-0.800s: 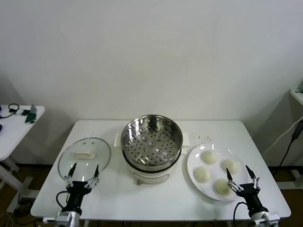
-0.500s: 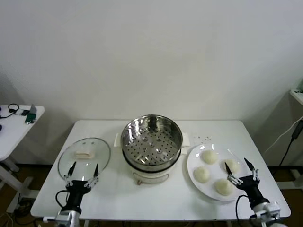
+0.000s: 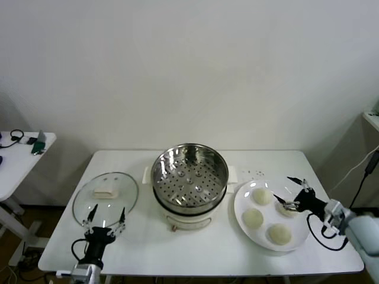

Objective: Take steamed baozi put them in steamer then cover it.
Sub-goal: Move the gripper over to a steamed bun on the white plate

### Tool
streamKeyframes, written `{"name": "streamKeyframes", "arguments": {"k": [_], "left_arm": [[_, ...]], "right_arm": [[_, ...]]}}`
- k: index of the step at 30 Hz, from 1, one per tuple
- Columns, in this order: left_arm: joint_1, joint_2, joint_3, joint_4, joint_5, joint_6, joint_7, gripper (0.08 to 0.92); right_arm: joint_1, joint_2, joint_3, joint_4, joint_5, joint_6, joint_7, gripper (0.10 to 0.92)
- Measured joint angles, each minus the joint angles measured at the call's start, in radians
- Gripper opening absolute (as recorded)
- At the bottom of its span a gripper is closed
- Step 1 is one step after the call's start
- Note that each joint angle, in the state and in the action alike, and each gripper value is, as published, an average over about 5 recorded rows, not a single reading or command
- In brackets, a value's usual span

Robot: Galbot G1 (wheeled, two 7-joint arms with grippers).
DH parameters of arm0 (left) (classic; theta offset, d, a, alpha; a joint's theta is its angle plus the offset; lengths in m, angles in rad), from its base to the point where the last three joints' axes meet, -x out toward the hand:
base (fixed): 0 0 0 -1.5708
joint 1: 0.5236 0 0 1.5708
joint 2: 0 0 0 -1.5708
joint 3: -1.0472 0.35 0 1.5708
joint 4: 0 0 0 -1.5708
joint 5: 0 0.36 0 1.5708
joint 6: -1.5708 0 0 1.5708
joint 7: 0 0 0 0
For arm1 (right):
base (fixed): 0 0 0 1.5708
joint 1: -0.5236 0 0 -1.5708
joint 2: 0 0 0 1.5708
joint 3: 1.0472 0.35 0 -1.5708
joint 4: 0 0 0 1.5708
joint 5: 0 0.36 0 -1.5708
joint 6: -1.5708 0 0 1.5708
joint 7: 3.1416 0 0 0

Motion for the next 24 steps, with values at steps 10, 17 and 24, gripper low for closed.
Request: {"name": "streamKeyframes", "arguments": {"k": [10, 17, 24], "left_arm": [[-0.004, 0.004, -0.004, 0.006, -0.006, 0.015, -0.001, 0.823], [-0.011, 0.005, -0.009, 0.013, -0.007, 0.021, -0.002, 0.823], [-0.015, 0.007, -0.017, 0.016, -0.007, 0.026, -0.002, 0.823]], "right_arm": [[0.531, -0.104, -0.587, -0.167, -0.002, -0.032, -0.194, 0.823], [0.795, -0.071, -0.892, -0.279, 0.002, -0.037, -0.267, 0.823], [0.952, 0.008, -1.092, -0.388, 0.016, -0.044, -0.3, 0.823]]}}
